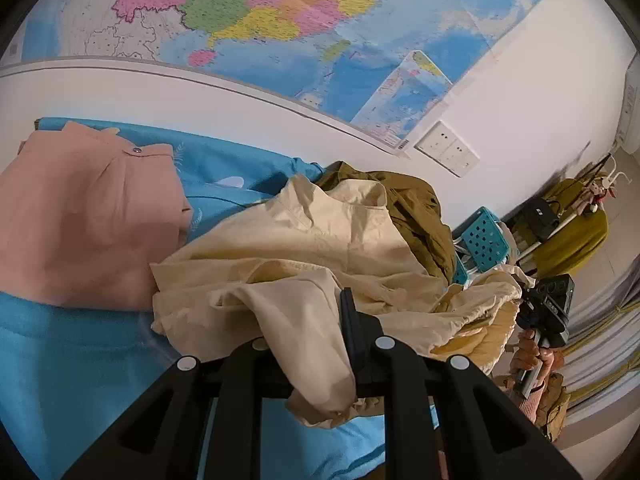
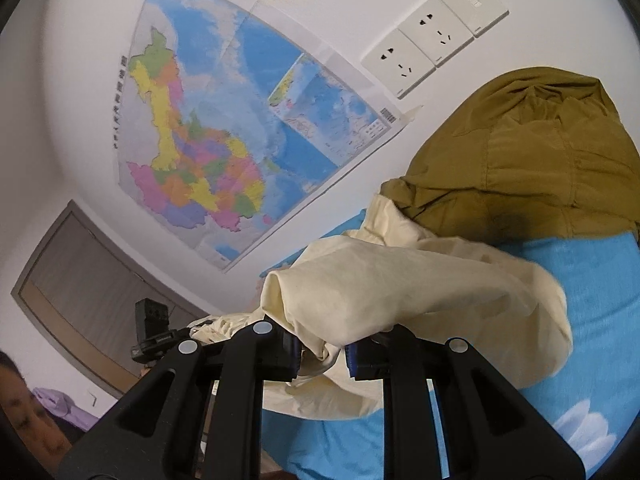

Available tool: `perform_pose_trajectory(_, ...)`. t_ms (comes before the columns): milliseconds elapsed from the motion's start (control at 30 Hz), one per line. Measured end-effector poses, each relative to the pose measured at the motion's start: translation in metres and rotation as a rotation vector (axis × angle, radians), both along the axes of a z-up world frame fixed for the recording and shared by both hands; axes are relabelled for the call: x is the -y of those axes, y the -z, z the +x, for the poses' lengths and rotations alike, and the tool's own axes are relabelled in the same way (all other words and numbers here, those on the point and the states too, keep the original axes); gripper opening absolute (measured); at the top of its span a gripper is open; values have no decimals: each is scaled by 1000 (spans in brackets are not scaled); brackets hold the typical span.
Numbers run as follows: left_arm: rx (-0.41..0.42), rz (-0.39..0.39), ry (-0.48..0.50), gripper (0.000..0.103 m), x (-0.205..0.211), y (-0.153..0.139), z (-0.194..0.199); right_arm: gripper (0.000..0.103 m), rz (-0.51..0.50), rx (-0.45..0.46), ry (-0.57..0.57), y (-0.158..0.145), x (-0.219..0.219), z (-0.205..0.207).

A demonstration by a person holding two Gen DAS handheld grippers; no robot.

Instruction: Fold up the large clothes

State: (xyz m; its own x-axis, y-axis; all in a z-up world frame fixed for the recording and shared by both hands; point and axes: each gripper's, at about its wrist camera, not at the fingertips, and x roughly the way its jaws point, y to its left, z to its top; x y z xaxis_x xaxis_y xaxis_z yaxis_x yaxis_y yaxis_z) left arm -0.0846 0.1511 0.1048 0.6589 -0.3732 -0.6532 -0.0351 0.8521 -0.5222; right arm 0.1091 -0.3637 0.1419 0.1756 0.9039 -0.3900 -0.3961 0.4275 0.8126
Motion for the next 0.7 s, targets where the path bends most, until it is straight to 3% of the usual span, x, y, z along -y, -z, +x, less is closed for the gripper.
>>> perform_pose_trajectory(367,-67,68,-60,16,-8,6,58,17,-79,-31,18,20,-30,45)
perform_pose_trajectory(700,-124,75,-78,16,-24,23,101,18,-111,-83,41,37,-46,75)
